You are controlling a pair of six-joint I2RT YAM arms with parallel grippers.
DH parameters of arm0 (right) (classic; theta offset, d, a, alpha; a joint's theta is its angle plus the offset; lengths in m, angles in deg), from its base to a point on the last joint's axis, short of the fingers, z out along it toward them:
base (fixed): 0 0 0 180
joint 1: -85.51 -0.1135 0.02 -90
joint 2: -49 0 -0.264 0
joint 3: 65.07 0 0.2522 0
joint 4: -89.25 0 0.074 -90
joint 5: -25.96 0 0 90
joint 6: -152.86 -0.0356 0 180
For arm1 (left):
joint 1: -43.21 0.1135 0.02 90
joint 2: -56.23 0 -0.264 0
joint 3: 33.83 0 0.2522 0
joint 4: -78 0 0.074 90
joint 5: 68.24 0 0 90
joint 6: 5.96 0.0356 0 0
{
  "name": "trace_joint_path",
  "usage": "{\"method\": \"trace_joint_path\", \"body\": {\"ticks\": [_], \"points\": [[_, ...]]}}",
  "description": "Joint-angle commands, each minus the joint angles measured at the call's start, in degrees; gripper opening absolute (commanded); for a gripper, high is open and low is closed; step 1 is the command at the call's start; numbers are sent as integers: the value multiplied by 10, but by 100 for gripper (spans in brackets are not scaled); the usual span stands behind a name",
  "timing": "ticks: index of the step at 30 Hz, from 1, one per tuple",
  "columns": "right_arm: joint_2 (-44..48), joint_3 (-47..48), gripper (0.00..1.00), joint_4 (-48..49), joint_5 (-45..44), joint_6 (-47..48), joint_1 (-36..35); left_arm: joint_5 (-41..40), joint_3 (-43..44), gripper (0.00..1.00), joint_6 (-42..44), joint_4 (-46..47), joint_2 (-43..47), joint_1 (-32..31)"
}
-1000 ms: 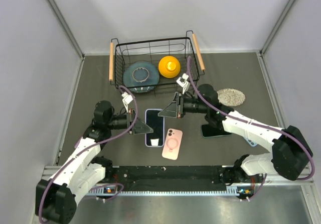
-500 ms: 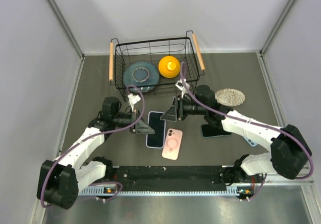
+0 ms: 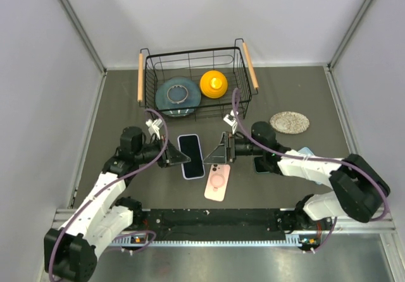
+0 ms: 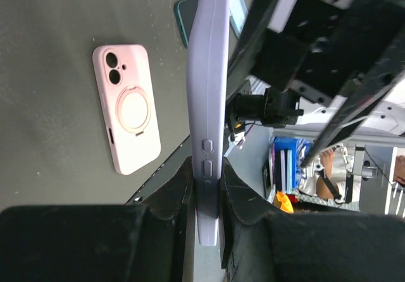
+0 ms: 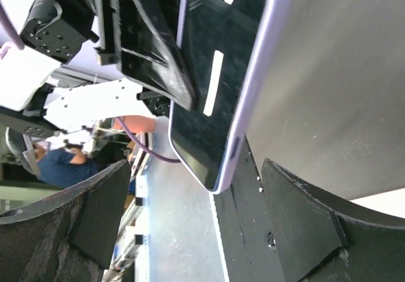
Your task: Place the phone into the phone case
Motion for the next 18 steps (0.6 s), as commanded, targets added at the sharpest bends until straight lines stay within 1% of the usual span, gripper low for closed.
{"method": "trace_joint_path", "body": {"ticks": [1,4,5,7,8,9,11,12,14,16,17,18], "points": [[-52,-24,84,220,46,-93,4,-5,0,0,-57,80,29,1],[-87,-38,84,322,66,-161,3,-2,-7,0,-73,103,33,1],[-119,-44,84,407,75,-203,3,-3,-7,0,-75,106,36,1],[-152,-51,80,489,78,-243,4,-7,-8,0,-76,108,38,2],[-191,-55,78,565,78,-284,3,-12,-10,0,-73,107,37,2],[-208,-55,75,598,78,-303,3,-12,-15,0,-75,109,36,1],[-230,-50,71,602,76,-311,-4,-11,-32,0,-89,128,30,2],[-237,-50,67,603,74,-305,-9,-8,-37,0,-92,147,28,1],[-240,-49,64,602,70,-296,-17,-9,-43,0,-86,148,20,1],[-239,-49,58,603,67,-294,-19,-17,-40,0,-74,135,14,2],[-238,-50,49,602,66,-293,-19,-20,-35,0,-60,118,12,2],[-234,-52,44,602,64,-292,-19,-34,-32,0,-48,108,9,1]]}}
